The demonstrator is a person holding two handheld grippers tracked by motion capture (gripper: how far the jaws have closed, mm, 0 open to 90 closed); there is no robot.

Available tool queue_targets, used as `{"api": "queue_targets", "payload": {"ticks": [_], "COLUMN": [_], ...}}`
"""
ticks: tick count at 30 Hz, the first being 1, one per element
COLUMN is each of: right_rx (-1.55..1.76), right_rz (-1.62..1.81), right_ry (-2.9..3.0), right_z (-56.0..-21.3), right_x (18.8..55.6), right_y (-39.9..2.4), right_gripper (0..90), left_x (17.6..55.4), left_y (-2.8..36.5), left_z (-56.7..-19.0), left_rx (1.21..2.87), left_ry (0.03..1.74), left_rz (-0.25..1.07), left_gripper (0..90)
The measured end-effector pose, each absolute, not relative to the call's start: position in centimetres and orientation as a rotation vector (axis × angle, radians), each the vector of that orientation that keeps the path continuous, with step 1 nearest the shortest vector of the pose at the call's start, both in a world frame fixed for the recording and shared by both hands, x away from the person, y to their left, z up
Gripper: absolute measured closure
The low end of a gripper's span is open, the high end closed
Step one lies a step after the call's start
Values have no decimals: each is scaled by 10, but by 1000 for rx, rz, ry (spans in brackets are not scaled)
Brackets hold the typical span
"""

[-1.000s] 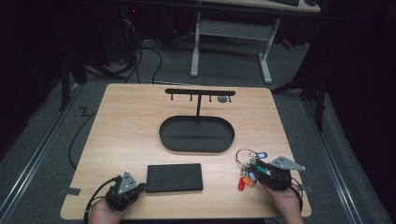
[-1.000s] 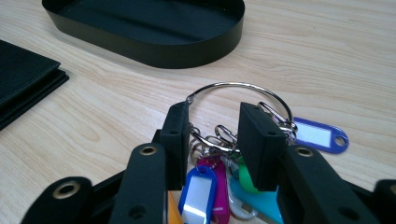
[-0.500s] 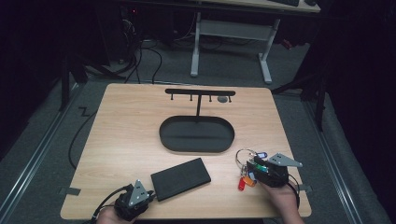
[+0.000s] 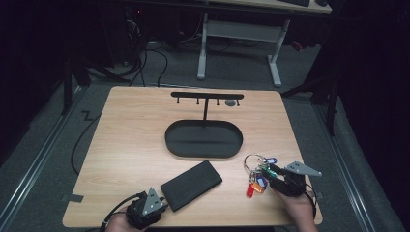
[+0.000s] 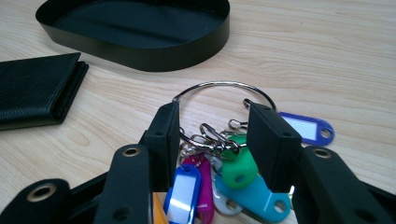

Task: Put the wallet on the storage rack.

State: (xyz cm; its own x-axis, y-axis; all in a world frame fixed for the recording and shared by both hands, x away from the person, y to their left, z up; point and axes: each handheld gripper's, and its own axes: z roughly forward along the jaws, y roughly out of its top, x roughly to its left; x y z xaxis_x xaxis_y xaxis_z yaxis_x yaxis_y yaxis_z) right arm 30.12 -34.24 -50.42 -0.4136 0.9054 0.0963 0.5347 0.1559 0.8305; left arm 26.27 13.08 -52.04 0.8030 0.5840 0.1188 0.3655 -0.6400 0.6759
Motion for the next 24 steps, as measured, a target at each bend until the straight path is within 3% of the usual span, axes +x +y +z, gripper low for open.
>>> {"api": "queue_targets", "payload": {"ticks": [9, 12, 18, 24], "right_rx": [1401, 1401, 1414, 1423], "right_rz": [1167, 1162, 1164, 1158], "right_ry": [1984, 1979, 1968, 1968], "right_z": [-505, -505, -505, -507], "right_x": [298, 297, 295, 295], "right_y": [-350, -351, -354, -355], "right_gripper": [525, 523, 520, 520], "left_x": [282, 292, 310, 305], "left_y": [150, 147, 115, 82], "left_z": [-509, -502, -493, -496], "left_rx": [2200, 2138, 2110, 2123], "left_ry": [771, 763, 697, 608], "left_rz": [446, 393, 323, 359], "left_gripper": [631, 588, 540, 490]}}
